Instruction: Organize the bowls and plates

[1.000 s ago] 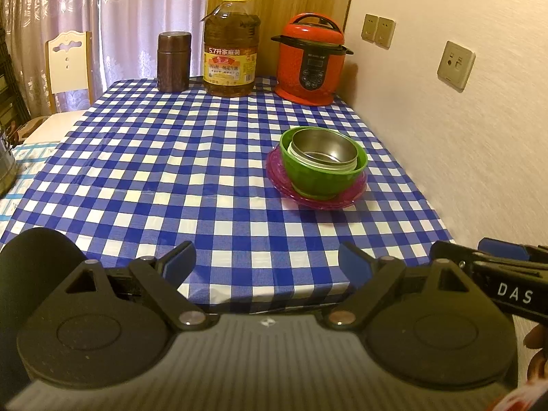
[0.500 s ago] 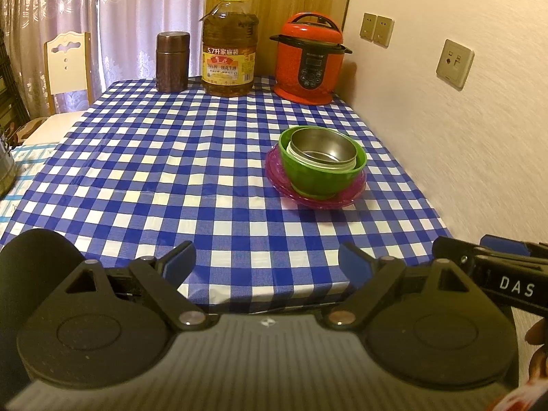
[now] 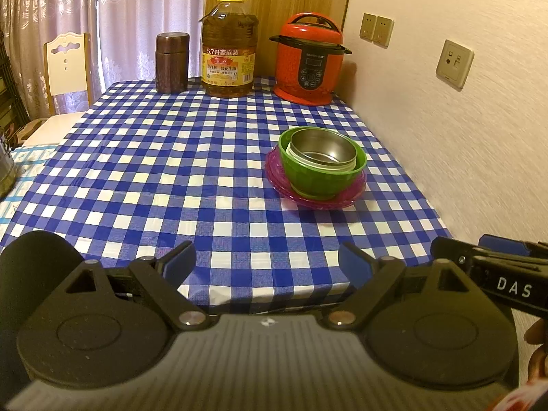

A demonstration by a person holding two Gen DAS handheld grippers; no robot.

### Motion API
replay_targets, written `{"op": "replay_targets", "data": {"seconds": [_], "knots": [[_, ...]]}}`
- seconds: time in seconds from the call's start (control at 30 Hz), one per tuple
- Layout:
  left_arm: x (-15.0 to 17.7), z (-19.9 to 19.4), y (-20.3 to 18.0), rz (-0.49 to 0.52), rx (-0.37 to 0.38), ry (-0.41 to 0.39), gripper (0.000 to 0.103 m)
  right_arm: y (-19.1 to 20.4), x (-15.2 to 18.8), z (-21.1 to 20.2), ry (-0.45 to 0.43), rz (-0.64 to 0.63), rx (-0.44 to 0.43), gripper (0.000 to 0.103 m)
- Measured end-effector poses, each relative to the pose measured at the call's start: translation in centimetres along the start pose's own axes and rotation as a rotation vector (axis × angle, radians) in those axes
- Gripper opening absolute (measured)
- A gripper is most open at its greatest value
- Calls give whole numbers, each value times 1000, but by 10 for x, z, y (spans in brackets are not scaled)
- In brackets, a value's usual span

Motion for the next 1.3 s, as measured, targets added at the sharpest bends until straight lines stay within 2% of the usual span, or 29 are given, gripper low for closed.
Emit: {"op": "replay_targets", "data": {"seconds": [1.3], "knots": [[3, 1, 3, -4, 11, -7, 89, 0, -1, 0, 1, 0, -1, 70]]}}
Point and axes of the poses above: each gripper's, at about its wrist camera, not at the fingertips, and z roughly the way its jaws point, y to its left, x to its underside, the point moved 4 cm from there along z, roughly the way its jaws point, and after that the axes turned 12 degrees about z, right-handed, at the moved point
